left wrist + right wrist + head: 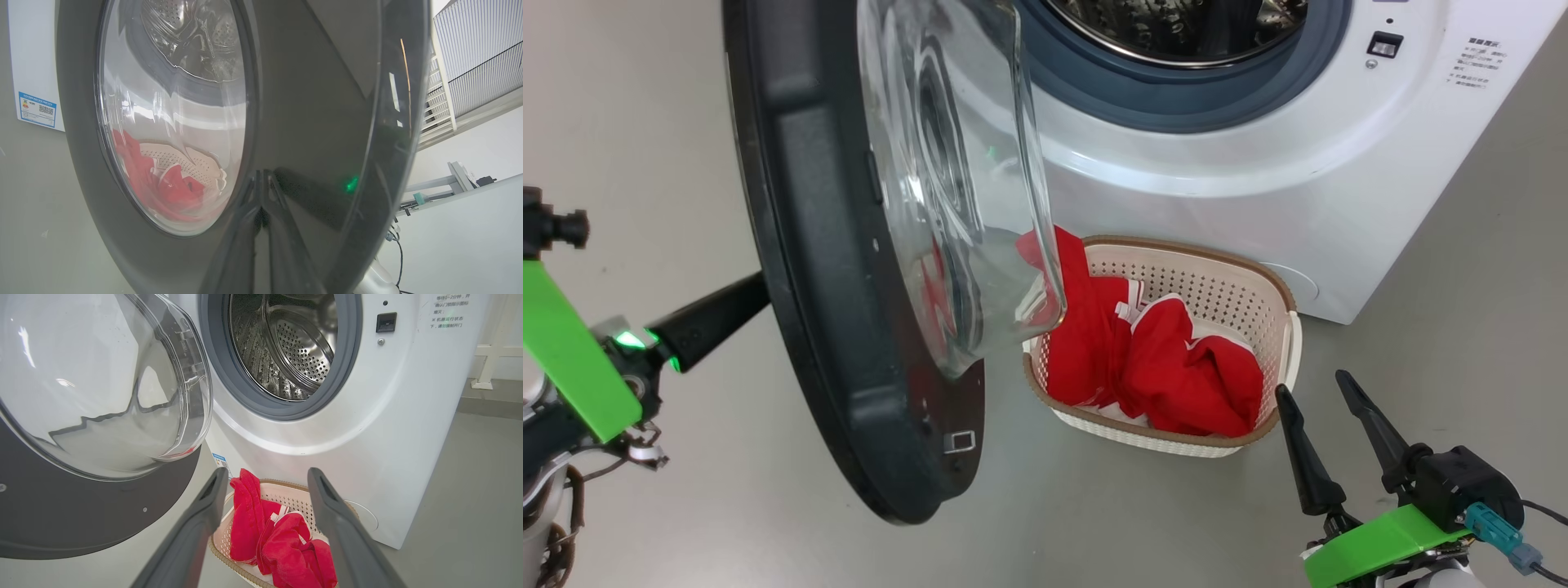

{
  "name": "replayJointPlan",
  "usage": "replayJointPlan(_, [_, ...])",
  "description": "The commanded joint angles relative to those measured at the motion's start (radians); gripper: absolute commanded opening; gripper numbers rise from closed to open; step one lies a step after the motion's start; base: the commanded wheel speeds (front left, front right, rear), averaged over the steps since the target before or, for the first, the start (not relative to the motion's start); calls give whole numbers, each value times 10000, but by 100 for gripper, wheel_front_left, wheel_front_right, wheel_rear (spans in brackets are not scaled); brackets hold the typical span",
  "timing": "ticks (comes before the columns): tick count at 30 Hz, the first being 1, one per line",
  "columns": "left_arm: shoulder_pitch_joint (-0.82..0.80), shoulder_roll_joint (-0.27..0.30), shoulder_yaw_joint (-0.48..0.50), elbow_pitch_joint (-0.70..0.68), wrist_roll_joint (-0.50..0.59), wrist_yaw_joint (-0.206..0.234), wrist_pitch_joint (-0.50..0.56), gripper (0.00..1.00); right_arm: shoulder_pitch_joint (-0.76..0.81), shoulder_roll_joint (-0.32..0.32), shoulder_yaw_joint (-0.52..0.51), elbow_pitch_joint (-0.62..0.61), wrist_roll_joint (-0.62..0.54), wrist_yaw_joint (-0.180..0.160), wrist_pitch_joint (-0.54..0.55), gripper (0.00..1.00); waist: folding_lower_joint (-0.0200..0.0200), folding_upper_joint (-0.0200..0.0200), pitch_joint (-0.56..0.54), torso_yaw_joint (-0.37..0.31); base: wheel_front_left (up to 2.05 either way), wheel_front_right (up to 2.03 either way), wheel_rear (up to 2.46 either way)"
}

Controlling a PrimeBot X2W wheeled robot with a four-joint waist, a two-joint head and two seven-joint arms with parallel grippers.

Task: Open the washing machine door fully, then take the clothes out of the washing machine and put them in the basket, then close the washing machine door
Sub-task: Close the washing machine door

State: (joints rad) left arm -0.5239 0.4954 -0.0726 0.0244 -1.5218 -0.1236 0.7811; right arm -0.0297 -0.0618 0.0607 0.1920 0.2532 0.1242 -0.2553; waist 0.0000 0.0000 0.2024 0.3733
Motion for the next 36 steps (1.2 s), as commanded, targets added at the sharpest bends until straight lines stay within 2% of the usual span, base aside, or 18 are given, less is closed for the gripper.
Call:
replayJointPlan(1, [-408,457,397,-257,88,-71,-149,0,-246,17,210,-277,-46,65,-65,100,0,0,-10,-47,0,0,0])
replayJointPlan(5, [-228,503,454,-94,208,-71,-532,0,-222,28,197,-280,-30,65,-65,100,0,0,-53,-104,0,0,0])
replayJointPlan(12, [577,559,451,166,714,-71,-1835,1,-83,54,178,-312,-3,65,-65,100,0,0,-174,-136,0,0,0])
replayJointPlan(14, [836,533,406,254,806,-71,-2260,24,-69,60,187,-321,-6,65,-65,100,0,0,-204,-117,0,0,0])
replayJointPlan(15, [960,560,361,303,887,-71,-2458,31,-65,63,189,-323,-5,65,-65,100,0,0,-225,-103,0,0,0])
replayJointPlan(16, [1092,574,314,383,967,-71,-2673,42,-60,65,194,-326,-4,65,-65,100,0,0,-244,-89,0,0,0])
replayJointPlan(17, [1199,582,245,456,1002,-71,-2835,70,-63,66,201,-332,-5,65,-65,100,0,0,-255,-75,0,0,0])
replayJointPlan(18, [1310,594,170,500,1023,-71,-2992,87,-66,67,210,-344,-8,65,-65,100,0,0,-269,-54,0,0,0])
replayJointPlan(20, [1543,596,119,674,1111,-71,-3488,100,-67,68,235,-363,-16,65,-65,100,0,0,-299,-9,0,0,0])
replayJointPlan(28, [2367,627,-577,1382,1511,-71,-5328,100,-113,15,374,-426,-10,65,-65,100,0,0,-402,126,0,0,0])
replayJointPlan(36, [2881,572,-1561,2107,2179,-71,-7616,100,-208,-85,466,-466,11,65,-65,100,0,0,-434,189,0,0,0])
